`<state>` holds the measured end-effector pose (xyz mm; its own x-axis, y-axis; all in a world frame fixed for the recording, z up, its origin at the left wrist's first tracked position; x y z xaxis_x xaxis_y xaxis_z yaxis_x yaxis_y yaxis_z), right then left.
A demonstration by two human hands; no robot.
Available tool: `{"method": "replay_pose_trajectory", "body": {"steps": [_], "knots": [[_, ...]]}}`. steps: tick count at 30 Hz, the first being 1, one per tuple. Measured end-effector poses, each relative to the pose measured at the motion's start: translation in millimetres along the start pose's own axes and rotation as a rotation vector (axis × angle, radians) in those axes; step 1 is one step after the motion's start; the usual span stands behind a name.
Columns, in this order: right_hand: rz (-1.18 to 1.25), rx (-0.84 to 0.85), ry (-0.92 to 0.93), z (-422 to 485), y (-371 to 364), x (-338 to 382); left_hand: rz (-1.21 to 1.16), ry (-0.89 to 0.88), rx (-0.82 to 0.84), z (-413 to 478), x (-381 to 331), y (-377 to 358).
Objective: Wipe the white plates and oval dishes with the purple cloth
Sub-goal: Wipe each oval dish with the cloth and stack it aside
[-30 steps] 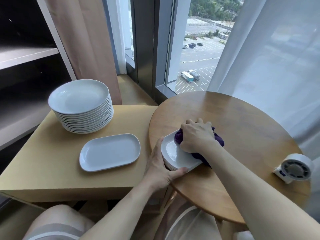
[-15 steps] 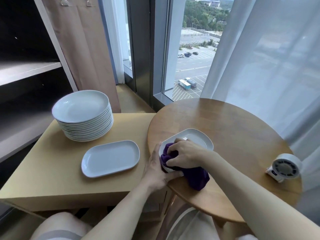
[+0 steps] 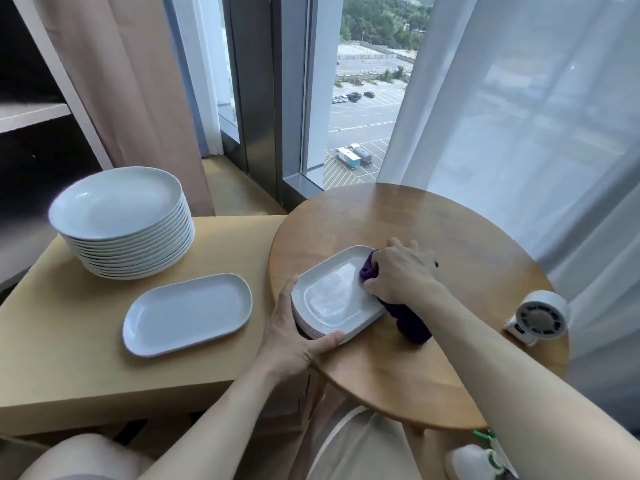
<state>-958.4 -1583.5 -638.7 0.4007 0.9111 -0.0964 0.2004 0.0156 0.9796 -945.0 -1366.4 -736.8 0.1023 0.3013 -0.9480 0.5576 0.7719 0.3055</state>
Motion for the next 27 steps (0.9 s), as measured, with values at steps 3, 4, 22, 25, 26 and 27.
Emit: {"method": "replay_pose_trajectory", "body": {"steps": [3,4,22,25,26,27], "knots": [[0.037,-0.074,0.009,11.5,-0.7,6.0,-0.020,-0.009,-0.011,0.0,0.3,0.2],[0.059,-0.087,0.015,14.7,-0.3,8.5,-0.017,-0.012,-0.014,-0.4,0.1,0.0],[0.093,-0.021,0.362,-22.1,1.8,100.5,0.032,-0.069,-0.033,-2.5,-6.7,1.3],[0.055,-0.072,0.433,-42.8,0.6,124.5,0.070,-0.076,-0.032,-0.3,-7.5,2.6],[0.038,-0.087,0.432,-47.6,0.9,127.5,0.091,-0.079,-0.031,0.4,-7.1,2.6],[0.033,-0.095,0.426,-51.2,1.6,127.4,0.109,-0.077,-0.029,0.7,-6.6,2.6]]}}
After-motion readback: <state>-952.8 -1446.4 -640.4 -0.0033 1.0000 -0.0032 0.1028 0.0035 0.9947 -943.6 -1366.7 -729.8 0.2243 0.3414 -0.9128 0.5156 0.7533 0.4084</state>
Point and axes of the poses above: each hand's wrist, its own z-axis towards the middle knuckle, its own y-axis out of the back of the hand, x = y × z, the point moved 9 cm from there along z, towards the middle knuckle, and after that the axes turned 5 degrees about x, right-handed, at the moved point
